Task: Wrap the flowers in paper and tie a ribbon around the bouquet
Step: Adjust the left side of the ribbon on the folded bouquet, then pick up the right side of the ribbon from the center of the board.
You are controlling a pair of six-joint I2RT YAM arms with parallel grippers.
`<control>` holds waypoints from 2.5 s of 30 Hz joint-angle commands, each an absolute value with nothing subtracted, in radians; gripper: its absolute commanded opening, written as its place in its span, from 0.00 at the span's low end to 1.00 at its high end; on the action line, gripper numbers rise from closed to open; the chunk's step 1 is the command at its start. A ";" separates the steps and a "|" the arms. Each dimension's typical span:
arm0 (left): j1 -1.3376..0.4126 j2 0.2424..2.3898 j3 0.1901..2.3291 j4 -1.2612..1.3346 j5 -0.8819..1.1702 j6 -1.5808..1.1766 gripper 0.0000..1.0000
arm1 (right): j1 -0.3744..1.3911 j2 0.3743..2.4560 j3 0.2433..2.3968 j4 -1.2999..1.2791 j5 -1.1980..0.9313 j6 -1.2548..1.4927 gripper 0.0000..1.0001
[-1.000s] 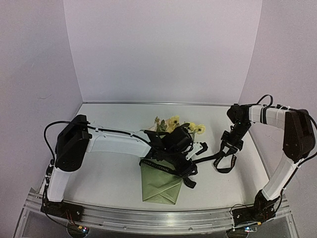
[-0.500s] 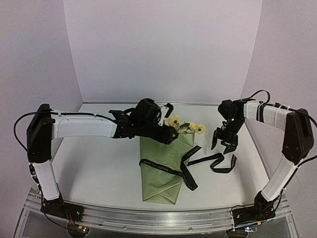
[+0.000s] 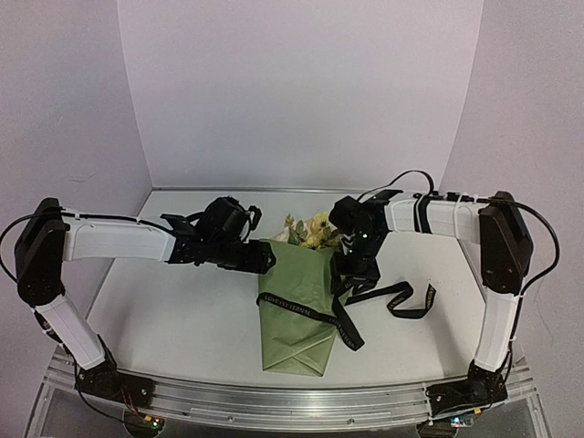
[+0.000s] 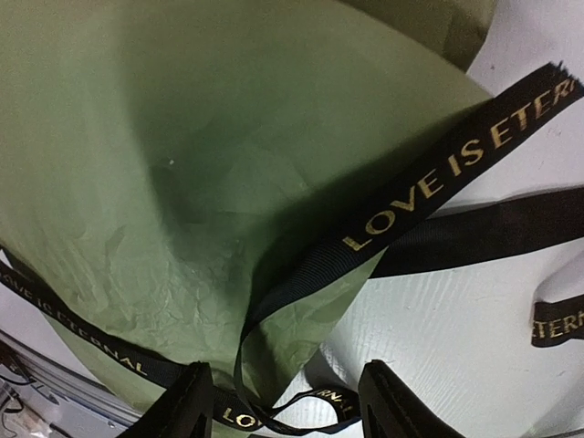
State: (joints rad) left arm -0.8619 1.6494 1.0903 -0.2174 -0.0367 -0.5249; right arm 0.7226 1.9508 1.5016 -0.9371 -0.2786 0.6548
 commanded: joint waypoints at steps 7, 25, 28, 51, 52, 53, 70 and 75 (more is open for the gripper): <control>-0.856 1.604 1.079 -0.182 -0.009 -0.529 0.67 | 0.742 1.992 1.541 -0.946 -0.265 0.692 0.25; -0.856 1.612 1.045 -0.123 0.084 -0.511 0.66 | 0.815 1.557 1.056 -0.960 0.057 0.847 0.00; -0.856 1.623 1.048 -0.109 0.117 -0.497 0.66 | 0.823 1.481 0.915 -0.950 0.182 0.951 0.00; -0.856 1.649 1.053 -0.104 0.130 -0.482 0.64 | 0.615 1.375 0.657 -0.858 0.275 1.239 0.18; -0.856 1.650 1.054 -0.104 0.129 -0.481 0.64 | 0.615 1.357 0.643 -0.858 0.285 1.239 0.21; -0.856 1.648 1.054 -0.104 0.129 -0.480 0.64 | 0.615 1.335 0.631 -0.858 0.300 1.237 0.25; -0.856 1.623 1.056 -0.136 0.110 -0.471 0.64 | 0.319 1.469 0.830 -0.737 0.021 0.902 0.52; -0.856 1.605 1.047 -0.148 0.101 -0.472 0.64 | 0.243 1.517 0.802 -0.680 -0.018 0.902 0.49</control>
